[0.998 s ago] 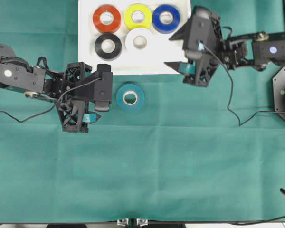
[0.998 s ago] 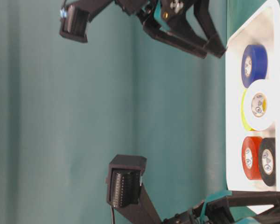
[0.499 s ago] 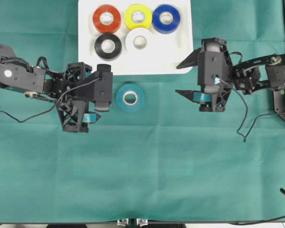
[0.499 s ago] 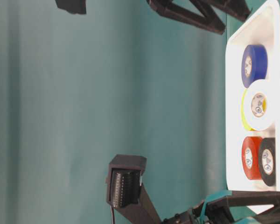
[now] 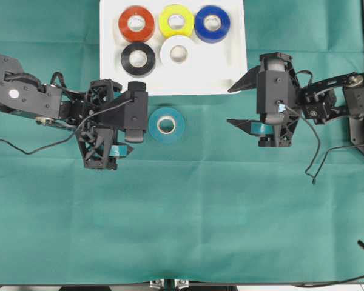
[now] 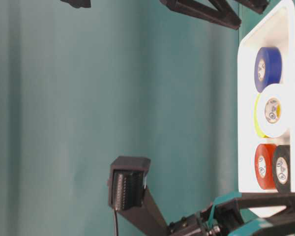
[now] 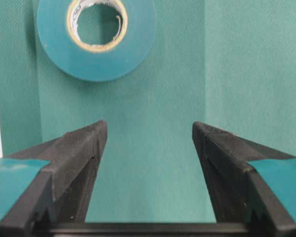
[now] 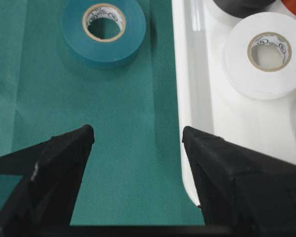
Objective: Put the tape alternately from left to right into the white case.
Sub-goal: 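Move left gripper over teal roll and lower into its hole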
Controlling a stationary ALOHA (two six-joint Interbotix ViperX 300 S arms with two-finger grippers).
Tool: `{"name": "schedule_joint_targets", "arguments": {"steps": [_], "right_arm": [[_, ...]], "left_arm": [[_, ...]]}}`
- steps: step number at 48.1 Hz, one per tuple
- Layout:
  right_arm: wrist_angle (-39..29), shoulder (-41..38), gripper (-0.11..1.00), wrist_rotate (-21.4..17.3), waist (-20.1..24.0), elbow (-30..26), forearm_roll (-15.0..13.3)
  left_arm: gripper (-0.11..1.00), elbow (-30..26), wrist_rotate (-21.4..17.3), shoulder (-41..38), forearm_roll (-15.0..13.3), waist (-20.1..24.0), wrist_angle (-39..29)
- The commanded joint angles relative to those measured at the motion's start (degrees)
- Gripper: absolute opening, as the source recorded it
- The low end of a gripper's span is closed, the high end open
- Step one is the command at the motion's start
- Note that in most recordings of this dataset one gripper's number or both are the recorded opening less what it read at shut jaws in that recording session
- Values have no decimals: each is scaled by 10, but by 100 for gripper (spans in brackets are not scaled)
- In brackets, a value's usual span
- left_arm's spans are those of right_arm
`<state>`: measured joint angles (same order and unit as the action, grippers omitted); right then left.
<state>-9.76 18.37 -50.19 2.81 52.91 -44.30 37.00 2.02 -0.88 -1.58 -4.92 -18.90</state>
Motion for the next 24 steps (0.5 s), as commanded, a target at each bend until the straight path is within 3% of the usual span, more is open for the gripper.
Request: {"name": "schedule_joint_targets", "arguments": {"steps": [1,24], "right_arm": [[4,4,79,-1,1,-4,1],[4,1,79,0,1,-1,0]], "left_arm": [[96,-17,-2,-2,1,-1,9],[96,-74,-32,-63,3,-2,53]]}}
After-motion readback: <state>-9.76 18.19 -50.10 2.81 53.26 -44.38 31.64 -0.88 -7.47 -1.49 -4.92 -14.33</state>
